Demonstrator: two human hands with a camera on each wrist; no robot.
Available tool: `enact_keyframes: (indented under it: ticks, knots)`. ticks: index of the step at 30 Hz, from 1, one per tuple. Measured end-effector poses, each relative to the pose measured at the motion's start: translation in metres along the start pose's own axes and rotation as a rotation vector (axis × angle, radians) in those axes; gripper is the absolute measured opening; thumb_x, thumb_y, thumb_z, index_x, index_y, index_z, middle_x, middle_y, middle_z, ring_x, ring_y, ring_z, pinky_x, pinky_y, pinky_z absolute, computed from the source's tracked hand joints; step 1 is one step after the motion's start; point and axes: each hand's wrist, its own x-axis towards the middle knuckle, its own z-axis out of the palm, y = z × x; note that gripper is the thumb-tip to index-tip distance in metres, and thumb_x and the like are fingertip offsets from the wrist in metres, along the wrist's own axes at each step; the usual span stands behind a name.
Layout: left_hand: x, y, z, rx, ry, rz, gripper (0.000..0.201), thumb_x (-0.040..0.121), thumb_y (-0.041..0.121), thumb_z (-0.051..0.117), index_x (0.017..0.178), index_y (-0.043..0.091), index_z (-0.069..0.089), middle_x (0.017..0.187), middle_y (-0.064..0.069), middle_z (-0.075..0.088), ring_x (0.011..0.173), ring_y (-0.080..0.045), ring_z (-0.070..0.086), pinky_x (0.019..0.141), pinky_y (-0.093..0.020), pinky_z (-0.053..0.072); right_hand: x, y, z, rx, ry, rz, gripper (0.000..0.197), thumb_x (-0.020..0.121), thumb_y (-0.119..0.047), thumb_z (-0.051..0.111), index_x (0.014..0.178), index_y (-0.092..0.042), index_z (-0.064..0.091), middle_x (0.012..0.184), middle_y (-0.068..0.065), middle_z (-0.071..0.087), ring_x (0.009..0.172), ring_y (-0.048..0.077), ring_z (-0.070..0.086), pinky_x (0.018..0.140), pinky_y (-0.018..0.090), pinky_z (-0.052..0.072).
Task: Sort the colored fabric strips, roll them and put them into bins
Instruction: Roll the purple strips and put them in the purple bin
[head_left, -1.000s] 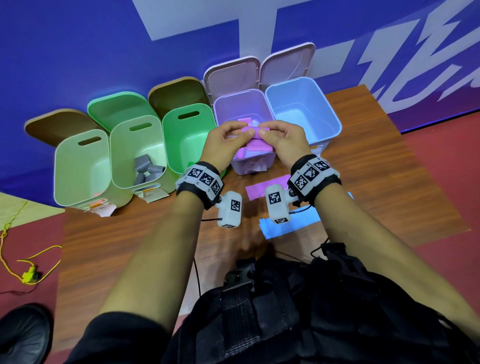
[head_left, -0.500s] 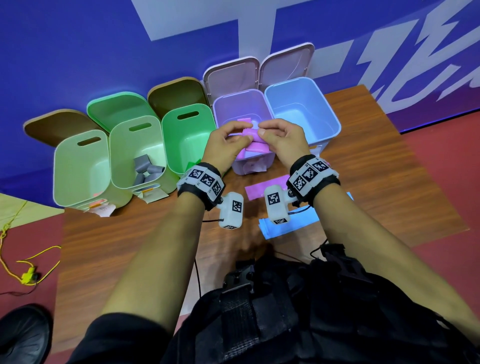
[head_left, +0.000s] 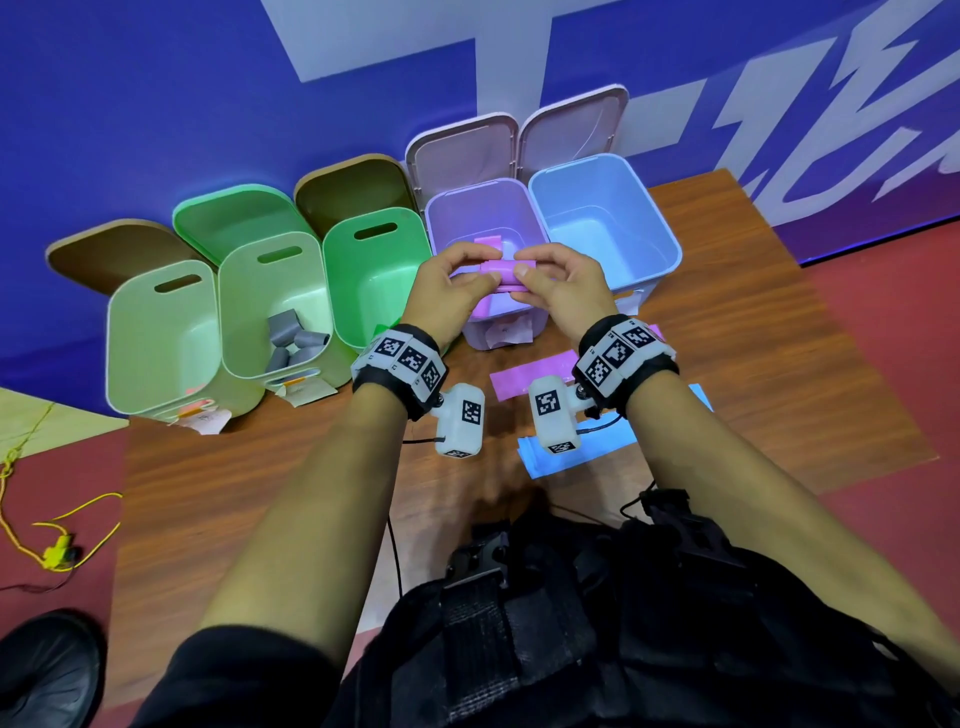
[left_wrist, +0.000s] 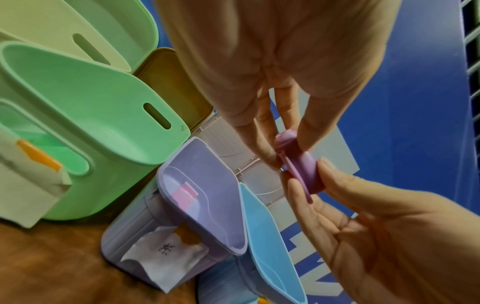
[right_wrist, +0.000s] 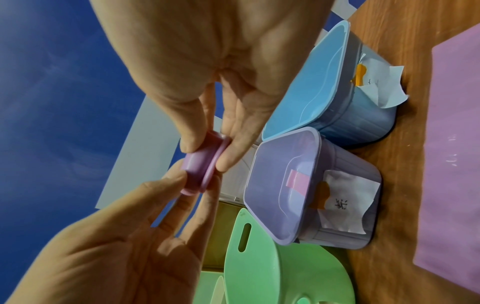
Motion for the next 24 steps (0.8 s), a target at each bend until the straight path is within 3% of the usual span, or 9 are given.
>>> enact_keyframes:
  ticks: [3, 5, 7, 10, 13, 17, 20, 22, 24]
  knots:
    - [-0.0007, -0.001, -0.0001, -0.035, -0.008, -0.023, 0.018, 0.082, 0.014, 0.07, 0.1, 0.017, 0.072, 0.106, -0.007, 0.07, 0.101, -0.026, 0.069, 0.094, -0.041, 0.056, 0.0011, -0.001, -0.0012, -0.025, -0.009, -0.037, 0.017, 0.092, 0.005, 0.063, 0.108, 0.002, 0.065, 0.09, 0.015, 0.066, 0.083, 0.02, 0.07, 0.076, 0.023, 0.058]
    - [-0.0008, -0.003, -0.0001, -0.043, -0.003, -0.033, 0.018, 0.082, 0.017, 0.073, 0.1, 0.015, 0.072, 0.103, -0.012, 0.072, 0.099, -0.032, 0.07, 0.095, -0.047, 0.055, 0.0003, -0.0018, -0.001, -0.035, -0.012, -0.04, 0.017, 0.091, 0.006, 0.064, 0.107, 0.001, 0.065, 0.098, 0.021, 0.067, 0.088, 0.025, 0.071, 0.077, 0.023, 0.058]
    - [-0.001, -0.0017, 0.0003, -0.041, -0.001, -0.028, 0.02, 0.083, 0.01, 0.074, 0.103, 0.01, 0.071, 0.101, -0.015, 0.073, 0.096, -0.028, 0.071, 0.094, -0.043, 0.056, 0.0003, -0.0008, -0.0009, -0.034, -0.01, -0.038, 0.019, 0.089, 0.006, 0.066, 0.107, -0.002, 0.066, 0.104, 0.025, 0.067, 0.096, 0.031, 0.07, 0.08, 0.024, 0.058]
    - [-0.0009, -0.0006, 0.0002, -0.044, -0.006, -0.015, 0.025, 0.082, -0.001, 0.074, 0.106, 0.001, 0.068, 0.098, -0.013, 0.072, 0.083, -0.013, 0.072, 0.084, -0.028, 0.057, 0.001, 0.0011, -0.0018, -0.06, 0.017, -0.031, 0.027, 0.087, 0.004, 0.069, 0.112, -0.003, 0.065, 0.103, 0.011, 0.067, 0.105, 0.028, 0.067, 0.082, 0.022, 0.057]
    - [-0.0017, 0.0005, 0.0014, -0.048, -0.002, -0.028, 0.024, 0.08, -0.001, 0.077, 0.102, 0.004, 0.066, 0.097, -0.006, 0.069, 0.076, -0.01, 0.069, 0.075, -0.02, 0.054, 0.0025, 0.0028, -0.0029, -0.071, 0.058, -0.013, 0.03, 0.086, 0.001, 0.071, 0.114, -0.005, 0.063, 0.108, 0.014, 0.068, 0.099, 0.025, 0.069, 0.081, 0.023, 0.056]
    - [-0.002, -0.0019, 0.0023, -0.058, -0.009, -0.061, 0.02, 0.078, 0.007, 0.08, 0.089, 0.013, 0.065, 0.095, -0.005, 0.068, 0.089, -0.027, 0.068, 0.088, -0.038, 0.057, 0.004, 0.0053, -0.0007, -0.075, 0.131, 0.003, 0.025, 0.085, -0.004, 0.074, 0.107, -0.011, 0.063, 0.112, 0.018, 0.068, 0.099, 0.028, 0.071, 0.089, 0.034, 0.058]
    - [-0.0014, -0.0041, 0.0019, -0.128, -0.025, -0.093, 0.016, 0.069, 0.016, 0.077, 0.081, 0.015, 0.066, 0.091, -0.011, 0.068, 0.099, -0.038, 0.067, 0.097, -0.052, 0.052, 0.0042, 0.0063, -0.001, -0.064, 0.121, -0.002, 0.017, 0.088, -0.001, 0.069, 0.104, -0.007, 0.064, 0.108, 0.019, 0.068, 0.086, 0.018, 0.073, 0.089, 0.032, 0.058]
    - [-0.001, -0.0034, 0.0025, -0.143, -0.04, -0.099, 0.014, 0.068, 0.011, 0.072, 0.079, 0.015, 0.065, 0.09, -0.015, 0.068, 0.095, -0.036, 0.067, 0.097, -0.053, 0.052, 0.0049, 0.0074, -0.0017, -0.047, 0.107, -0.008, 0.019, 0.09, 0.003, 0.064, 0.108, -0.001, 0.064, 0.106, 0.022, 0.068, 0.082, 0.014, 0.072, 0.086, 0.028, 0.057]
    - [-0.0008, -0.0027, 0.0033, -0.116, -0.059, -0.085, 0.014, 0.072, 0.007, 0.072, 0.083, 0.014, 0.064, 0.093, -0.017, 0.07, 0.093, -0.03, 0.067, 0.097, -0.051, 0.052, 0.0052, 0.0082, -0.0017, -0.043, 0.107, 0.007, 0.024, 0.091, 0.003, 0.063, 0.113, -0.005, 0.064, 0.109, 0.019, 0.068, 0.089, 0.018, 0.071, 0.086, 0.026, 0.057]
